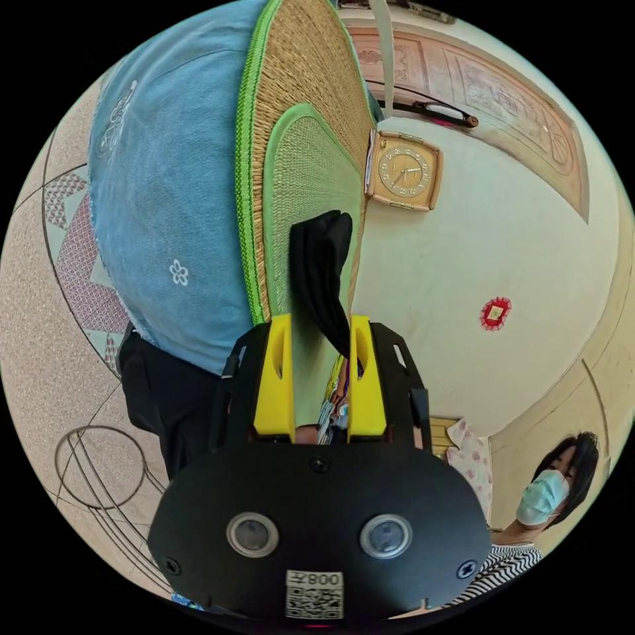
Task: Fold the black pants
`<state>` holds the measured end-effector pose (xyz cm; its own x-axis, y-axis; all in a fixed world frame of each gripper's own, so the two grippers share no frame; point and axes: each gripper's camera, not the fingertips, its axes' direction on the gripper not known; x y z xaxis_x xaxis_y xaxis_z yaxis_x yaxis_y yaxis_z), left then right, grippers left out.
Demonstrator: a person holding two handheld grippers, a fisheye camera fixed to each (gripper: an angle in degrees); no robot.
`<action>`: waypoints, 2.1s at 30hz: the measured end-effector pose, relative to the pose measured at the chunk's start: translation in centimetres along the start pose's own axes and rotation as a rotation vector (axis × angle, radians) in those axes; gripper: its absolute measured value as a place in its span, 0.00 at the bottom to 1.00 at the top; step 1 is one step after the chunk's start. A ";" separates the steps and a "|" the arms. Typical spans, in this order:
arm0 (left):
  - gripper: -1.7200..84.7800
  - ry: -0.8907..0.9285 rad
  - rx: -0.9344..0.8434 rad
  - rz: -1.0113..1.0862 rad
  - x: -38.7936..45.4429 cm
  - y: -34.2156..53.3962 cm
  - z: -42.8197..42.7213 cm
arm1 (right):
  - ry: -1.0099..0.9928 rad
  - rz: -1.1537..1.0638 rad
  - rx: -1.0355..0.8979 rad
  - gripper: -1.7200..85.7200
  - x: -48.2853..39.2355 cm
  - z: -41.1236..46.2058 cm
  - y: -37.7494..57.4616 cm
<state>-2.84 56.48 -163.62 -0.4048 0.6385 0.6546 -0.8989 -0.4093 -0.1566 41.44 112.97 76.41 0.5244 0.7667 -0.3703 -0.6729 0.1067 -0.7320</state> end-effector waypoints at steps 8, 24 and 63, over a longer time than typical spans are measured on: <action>0.16 0.043 0.027 -0.033 0.7 -0.8 1.0 | 0.011 -0.023 -0.009 0.04 1.2 0.0 1.4; 0.09 0.005 -0.016 0.036 8.8 1.7 7.7 | 0.087 0.032 -0.008 0.04 9.8 -4.8 9.8; 0.06 0.155 -0.972 0.573 62.2 41.5 89.9 | 0.182 -0.404 0.973 0.04 19.5 -51.1 56.2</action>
<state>-50.17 20.63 -62.94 -0.7534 0.6218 0.2139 -0.2971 -0.0316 -0.9543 40.53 101.51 -1.17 0.8173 0.4641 -0.3414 -0.5169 0.8524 -0.0786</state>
